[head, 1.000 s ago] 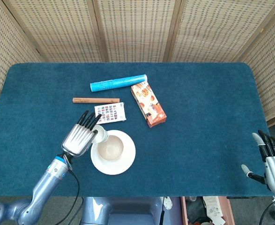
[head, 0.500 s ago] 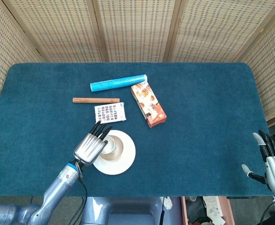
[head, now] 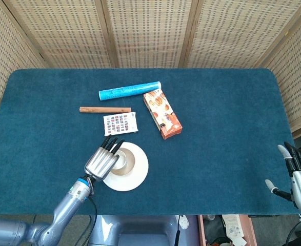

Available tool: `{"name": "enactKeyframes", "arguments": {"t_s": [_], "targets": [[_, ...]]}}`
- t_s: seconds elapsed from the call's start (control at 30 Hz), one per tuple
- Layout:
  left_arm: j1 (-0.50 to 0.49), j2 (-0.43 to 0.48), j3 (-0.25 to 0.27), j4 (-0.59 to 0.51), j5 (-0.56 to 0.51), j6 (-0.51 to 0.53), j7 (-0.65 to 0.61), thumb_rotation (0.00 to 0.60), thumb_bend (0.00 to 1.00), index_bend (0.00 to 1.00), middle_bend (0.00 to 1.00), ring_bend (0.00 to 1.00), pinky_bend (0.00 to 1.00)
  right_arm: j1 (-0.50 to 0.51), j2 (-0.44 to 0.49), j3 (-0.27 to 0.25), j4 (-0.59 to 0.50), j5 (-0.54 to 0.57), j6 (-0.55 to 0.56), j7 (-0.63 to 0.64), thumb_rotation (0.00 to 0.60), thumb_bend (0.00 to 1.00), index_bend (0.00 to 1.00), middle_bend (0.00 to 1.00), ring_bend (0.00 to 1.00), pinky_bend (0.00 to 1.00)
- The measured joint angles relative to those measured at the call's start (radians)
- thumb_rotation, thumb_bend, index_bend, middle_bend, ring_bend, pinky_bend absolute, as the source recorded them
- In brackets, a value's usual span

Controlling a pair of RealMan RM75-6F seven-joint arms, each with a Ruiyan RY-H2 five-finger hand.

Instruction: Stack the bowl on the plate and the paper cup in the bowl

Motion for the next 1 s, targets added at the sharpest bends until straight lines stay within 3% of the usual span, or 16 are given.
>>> {"name": "enactKeyframes", "arguments": {"t_s": [0.3,0.57,0.67,1.0], "targets": [[-0.012,-0.024,0.005,0.025,-0.024,0.006,0.007,0.600,0.34,0.58,0.00,0.00,0.00,-0.001,0.000,0.001,0.000,-0.001,0.003,0.000,0.600,0.20,0.03,0.00,0.00,0.00],[-0.010,-0.032,0.008,0.036,-0.001,0.024,-0.020,0.600,0.24,0.38,0.00,0.00,0.00,-0.002,-0.001,0.003,0.002,0.001,0.006,0.005,0.600,0.20,0.03,0.00,0.00,0.00],[-0.007,-0.026,0.010,0.036,0.007,0.028,-0.030,0.600,0.22,0.35,0.00,0.00,0.00,-0.002,-0.002,0.002,0.003,-0.001,0.006,0.004,0.600,0.20,0.03,0.00,0.00,0.00],[0.068,0.077,0.018,-0.041,0.147,0.125,-0.197,0.600,0.20,0.28,0.00,0.00,0.00,-0.001,-0.004,0.002,0.005,0.000,0.004,-0.004,0.600,0.20,0.03,0.00,0.00,0.00]]}}
